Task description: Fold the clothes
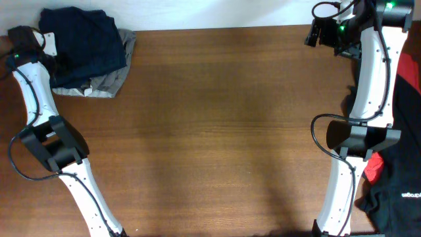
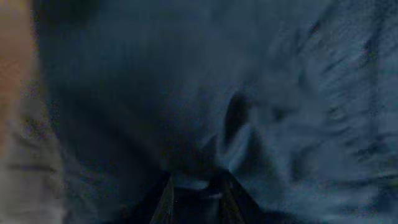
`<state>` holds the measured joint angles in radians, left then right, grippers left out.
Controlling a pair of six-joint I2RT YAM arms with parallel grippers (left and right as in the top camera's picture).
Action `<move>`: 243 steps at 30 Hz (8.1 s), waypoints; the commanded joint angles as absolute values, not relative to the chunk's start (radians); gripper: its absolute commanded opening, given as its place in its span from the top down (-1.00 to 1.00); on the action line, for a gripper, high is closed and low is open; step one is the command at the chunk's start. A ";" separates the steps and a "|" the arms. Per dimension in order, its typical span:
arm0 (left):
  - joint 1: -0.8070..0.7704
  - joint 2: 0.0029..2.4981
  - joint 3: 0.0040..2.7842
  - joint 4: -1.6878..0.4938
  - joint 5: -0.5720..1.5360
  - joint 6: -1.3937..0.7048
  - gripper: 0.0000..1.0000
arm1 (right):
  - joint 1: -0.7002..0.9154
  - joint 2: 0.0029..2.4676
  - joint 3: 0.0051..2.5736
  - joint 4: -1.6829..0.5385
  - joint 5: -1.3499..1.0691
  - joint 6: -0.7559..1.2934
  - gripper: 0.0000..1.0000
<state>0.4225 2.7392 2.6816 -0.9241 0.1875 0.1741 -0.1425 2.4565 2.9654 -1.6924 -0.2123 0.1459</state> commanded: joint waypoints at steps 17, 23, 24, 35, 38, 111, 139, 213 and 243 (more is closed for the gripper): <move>0.362 2.693 2.735 -0.463 0.217 0.045 0.21 | -0.136 2.461 2.961 -1.699 -0.229 0.136 -0.97; 0.362 2.786 2.735 -0.291 0.218 0.028 0.21 | -0.134 2.461 2.961 -1.699 -0.229 0.139 -0.97; 0.362 2.799 2.735 -0.276 0.218 0.015 0.21 | -0.131 2.461 2.961 -1.699 -0.229 0.139 -0.97; 0.362 2.925 2.735 -0.130 0.217 -0.015 0.30 | -0.105 2.461 2.961 -1.699 -0.229 0.139 -0.97; 0.362 2.954 2.735 -0.123 0.213 -0.015 0.30 | -0.098 2.461 2.961 -1.699 -0.229 0.139 -0.97; 0.282 2.945 2.804 -0.350 0.088 0.054 0.32 | -0.078 2.461 2.961 -1.699 -0.229 0.135 -0.97; 0.330 2.983 2.962 -0.245 0.062 0.057 0.53 | -0.078 2.461 2.961 -1.699 -0.231 0.139 -0.97; 0.149 2.289 3.128 -1.505 0.527 0.316 -0.98 | -0.029 1.722 2.325 -1.699 -0.047 0.109 -0.97; -0.065 2.337 3.135 -1.543 0.178 0.240 -0.98 | -0.126 1.428 1.990 -1.668 0.129 0.112 -0.97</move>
<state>-0.0547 2.3474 3.1313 -1.5627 0.2108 0.2455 -0.1207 1.4181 1.9976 -1.6718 0.1013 0.1188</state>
